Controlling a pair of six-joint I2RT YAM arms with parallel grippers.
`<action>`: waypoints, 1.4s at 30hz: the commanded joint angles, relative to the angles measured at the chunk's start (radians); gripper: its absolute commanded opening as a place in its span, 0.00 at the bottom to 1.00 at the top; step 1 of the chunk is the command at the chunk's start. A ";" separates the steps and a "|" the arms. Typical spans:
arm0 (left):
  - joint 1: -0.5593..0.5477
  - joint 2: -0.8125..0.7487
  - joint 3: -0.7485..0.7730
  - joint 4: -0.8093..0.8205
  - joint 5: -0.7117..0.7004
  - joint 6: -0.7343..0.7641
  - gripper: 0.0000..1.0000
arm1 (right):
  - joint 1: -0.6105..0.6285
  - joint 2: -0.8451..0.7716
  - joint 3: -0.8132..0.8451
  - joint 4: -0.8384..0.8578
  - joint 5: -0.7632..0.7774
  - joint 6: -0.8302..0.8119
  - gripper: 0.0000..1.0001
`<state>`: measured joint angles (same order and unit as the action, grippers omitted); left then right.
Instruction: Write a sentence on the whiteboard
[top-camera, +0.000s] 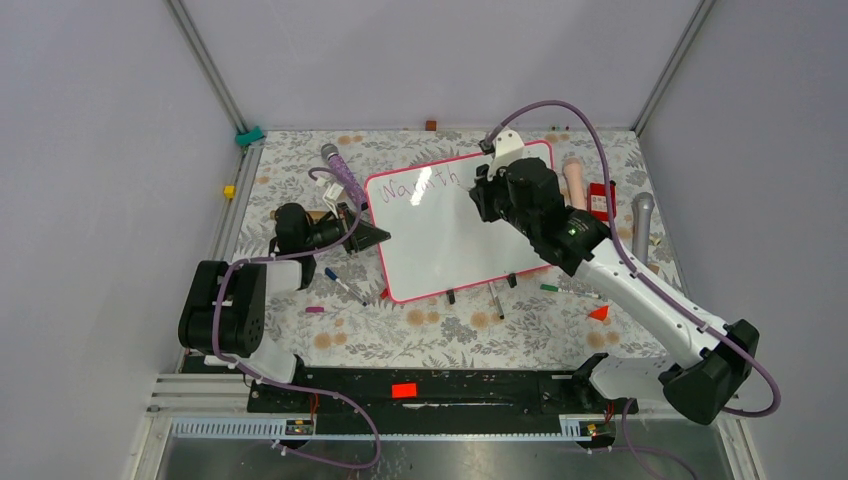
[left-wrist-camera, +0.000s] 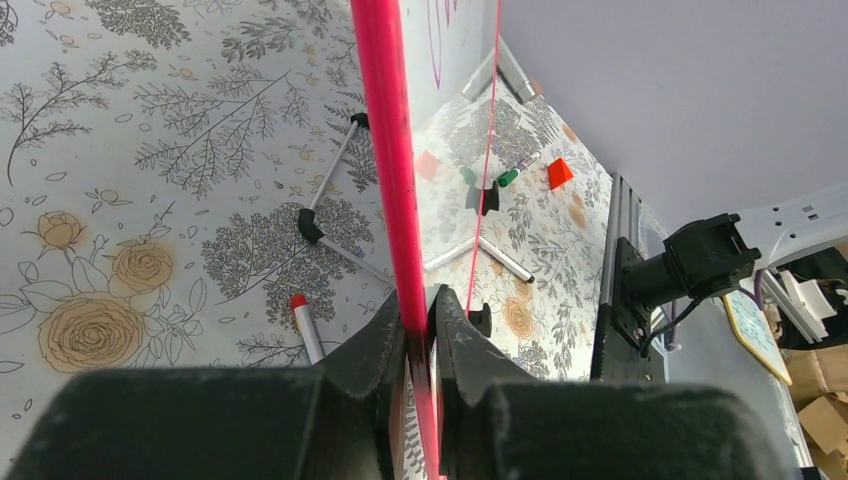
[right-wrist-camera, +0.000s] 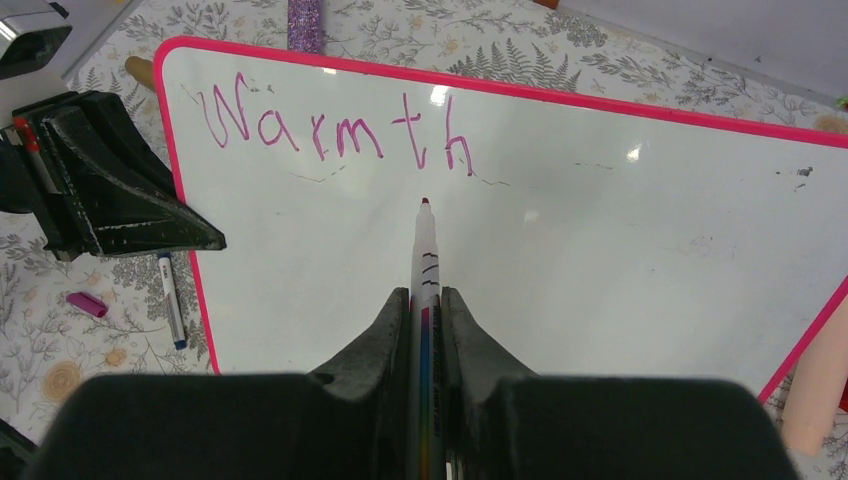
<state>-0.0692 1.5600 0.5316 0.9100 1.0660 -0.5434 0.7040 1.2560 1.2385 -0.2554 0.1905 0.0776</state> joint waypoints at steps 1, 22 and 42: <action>0.029 0.000 0.029 -0.026 -0.050 0.136 0.00 | -0.007 -0.042 -0.012 0.042 -0.007 0.008 0.00; 0.062 0.029 -0.003 0.043 -0.044 0.086 0.00 | -0.006 -0.050 -0.065 0.083 -0.063 0.071 0.00; 0.039 0.046 -0.076 0.229 -0.093 0.029 0.00 | 0.085 0.005 -0.117 0.140 0.012 0.087 0.00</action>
<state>-0.0429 1.5841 0.4702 1.0618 1.0729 -0.6090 0.7277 1.2335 1.1240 -0.1768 0.1673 0.1608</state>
